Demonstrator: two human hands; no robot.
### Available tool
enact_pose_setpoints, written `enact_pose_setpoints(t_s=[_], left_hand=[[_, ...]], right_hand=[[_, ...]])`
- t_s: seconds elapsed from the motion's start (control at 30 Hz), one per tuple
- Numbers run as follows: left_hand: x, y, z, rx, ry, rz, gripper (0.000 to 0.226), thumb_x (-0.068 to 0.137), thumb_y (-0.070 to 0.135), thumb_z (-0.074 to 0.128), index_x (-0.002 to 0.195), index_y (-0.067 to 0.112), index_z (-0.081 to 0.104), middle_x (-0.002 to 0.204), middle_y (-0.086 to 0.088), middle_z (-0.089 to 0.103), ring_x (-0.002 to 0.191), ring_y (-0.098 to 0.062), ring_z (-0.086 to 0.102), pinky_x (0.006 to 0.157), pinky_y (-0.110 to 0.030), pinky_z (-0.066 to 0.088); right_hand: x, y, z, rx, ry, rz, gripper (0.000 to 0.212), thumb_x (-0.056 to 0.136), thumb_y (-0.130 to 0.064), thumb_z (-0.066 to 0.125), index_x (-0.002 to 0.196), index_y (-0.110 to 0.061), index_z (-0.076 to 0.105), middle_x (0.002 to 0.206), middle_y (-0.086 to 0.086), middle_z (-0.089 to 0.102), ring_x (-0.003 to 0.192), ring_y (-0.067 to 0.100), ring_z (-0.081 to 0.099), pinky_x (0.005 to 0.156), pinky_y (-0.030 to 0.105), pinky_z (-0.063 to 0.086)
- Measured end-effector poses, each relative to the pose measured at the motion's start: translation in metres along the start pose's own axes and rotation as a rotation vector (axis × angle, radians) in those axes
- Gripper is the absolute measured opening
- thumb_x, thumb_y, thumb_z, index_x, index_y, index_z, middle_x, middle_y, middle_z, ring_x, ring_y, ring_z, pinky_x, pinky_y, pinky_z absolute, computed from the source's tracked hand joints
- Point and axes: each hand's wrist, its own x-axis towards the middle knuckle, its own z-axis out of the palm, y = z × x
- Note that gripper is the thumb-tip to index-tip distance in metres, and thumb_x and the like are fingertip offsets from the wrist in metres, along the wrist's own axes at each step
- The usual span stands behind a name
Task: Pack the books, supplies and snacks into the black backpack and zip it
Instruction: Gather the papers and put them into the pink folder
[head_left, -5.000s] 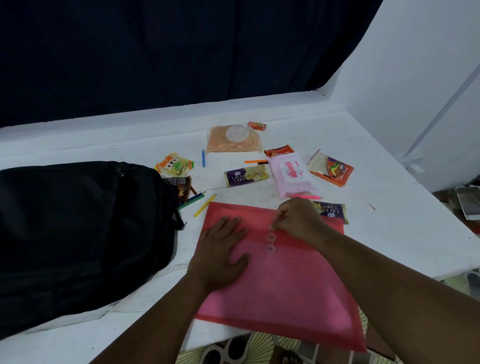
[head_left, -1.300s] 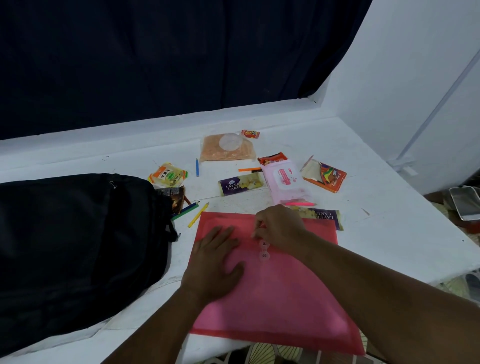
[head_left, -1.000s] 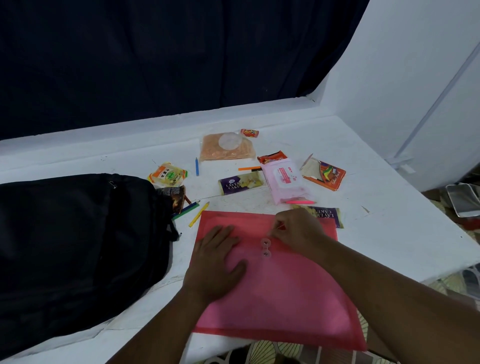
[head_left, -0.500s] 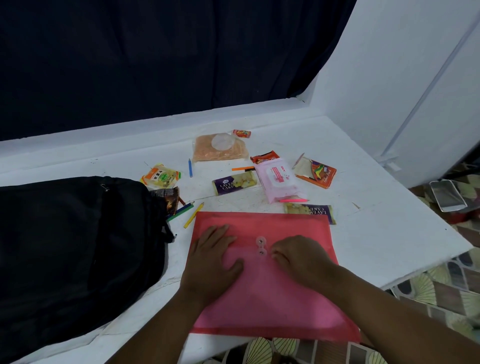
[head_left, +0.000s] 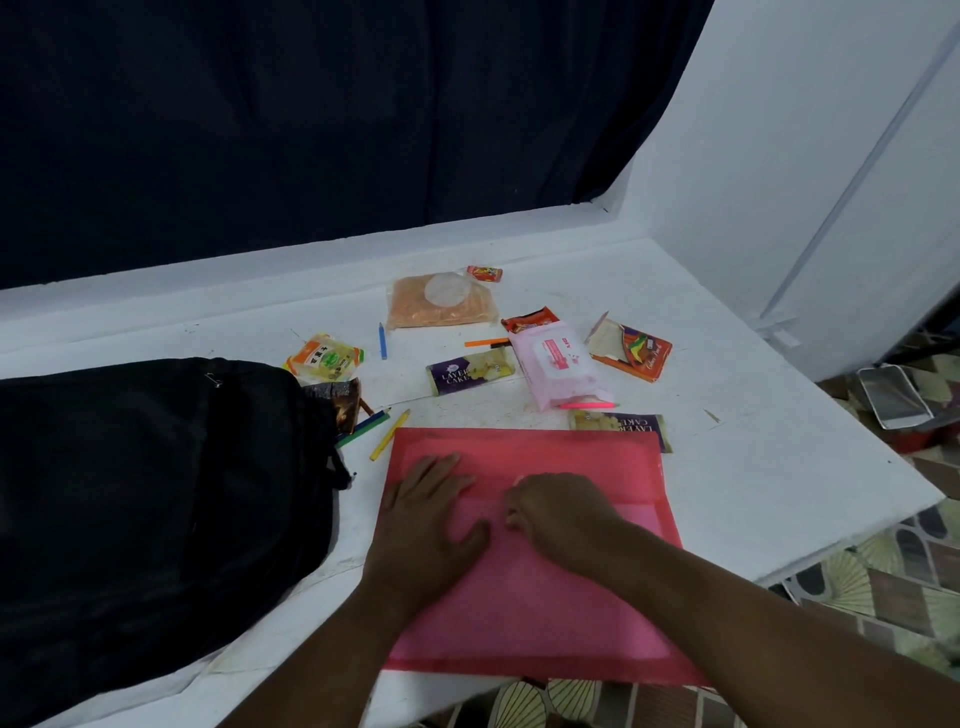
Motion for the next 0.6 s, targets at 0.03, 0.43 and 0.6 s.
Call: enact_pose_setpoints(t_s=[0.03,0.43,0.6], left_hand=[[0.0,0.0,0.0,0.0,0.007,0.003,0.059,0.079,0.062,0.054,0.129,0.032,0.062,0.152,0.011,0.046,0.146,-0.016,0.034,0.116,-0.039,0.023],[0.002,0.003,-0.003,0.025,-0.011,-0.004,0.064,0.078,0.063,0.048,0.132,0.032,0.061,0.154,0.01,0.044,0.147,-0.016,0.031,0.115,-0.033,0.015],[0.001,0.002,-0.002,0.021,-0.007,-0.001,0.063,0.079,0.063,0.049,0.132,0.032,0.061,0.154,0.011,0.043,0.147,-0.013,0.029,0.114,-0.033,0.013]], right_hand=[[0.003,0.0,-0.003,-0.001,-0.019,-0.007,0.017,0.093,-0.026,0.055,0.101,-0.025,0.071,0.108,-0.002,0.069,0.101,0.025,0.063,0.079,0.031,0.045],[0.029,0.027,-0.016,0.268,0.039,0.026,0.007,0.082,-0.025,0.073,0.076,-0.025,0.076,0.068,-0.025,0.067,0.068,-0.011,0.061,0.062,0.015,0.044],[0.026,0.038,-0.012,0.313,0.075,0.034,0.019,0.079,-0.038,0.077,0.063,-0.032,0.07,0.065,-0.017,0.067,0.065,-0.004,0.059,0.057,0.02,0.045]])
